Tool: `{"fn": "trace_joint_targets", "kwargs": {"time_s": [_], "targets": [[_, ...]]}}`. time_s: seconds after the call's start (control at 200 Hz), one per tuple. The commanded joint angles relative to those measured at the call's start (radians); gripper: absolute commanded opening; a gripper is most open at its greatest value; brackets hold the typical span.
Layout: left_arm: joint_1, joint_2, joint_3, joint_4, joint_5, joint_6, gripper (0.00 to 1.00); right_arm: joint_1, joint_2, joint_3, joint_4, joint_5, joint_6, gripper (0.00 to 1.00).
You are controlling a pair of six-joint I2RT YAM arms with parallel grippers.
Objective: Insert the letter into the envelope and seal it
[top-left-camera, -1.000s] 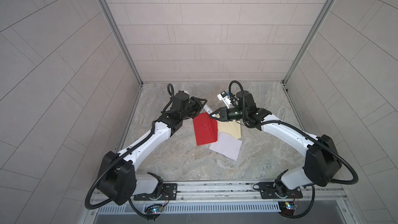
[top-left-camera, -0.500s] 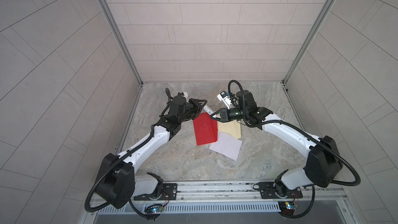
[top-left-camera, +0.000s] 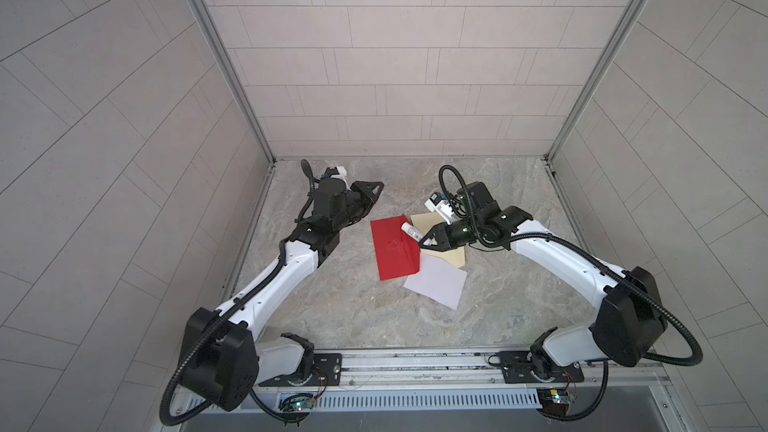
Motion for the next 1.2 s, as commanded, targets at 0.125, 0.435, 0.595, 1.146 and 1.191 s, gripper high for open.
{"fn": "trace_joint_targets", "kwargs": {"time_s": [0.125,0.435,0.595,1.146,1.191], "targets": [[-0.022,-0.069,-0.139,-0.171,-0.367,0.245,0.00,-0.007,-0.018,0.005,-0.075,0.039,-0.045,0.00],[-0.118,0.090,-0.320,-0.052,-0.727,0.274,0.05,-0.008,-0.022,0.017,-0.117,0.055,-0.058,0.00],[-0.147,0.231,-0.321,-0.001,-0.785,0.213,0.11,-0.008,-0.032,0.017,-0.139,0.060,-0.059,0.00],[-0.181,0.326,-0.310,0.011,-0.692,0.199,0.59,-0.006,-0.091,-0.054,-0.110,0.111,-0.028,0.00],[-0.181,0.313,-0.312,0.009,-0.678,0.201,0.59,-0.006,-0.089,-0.055,-0.107,0.114,-0.024,0.00]]}}
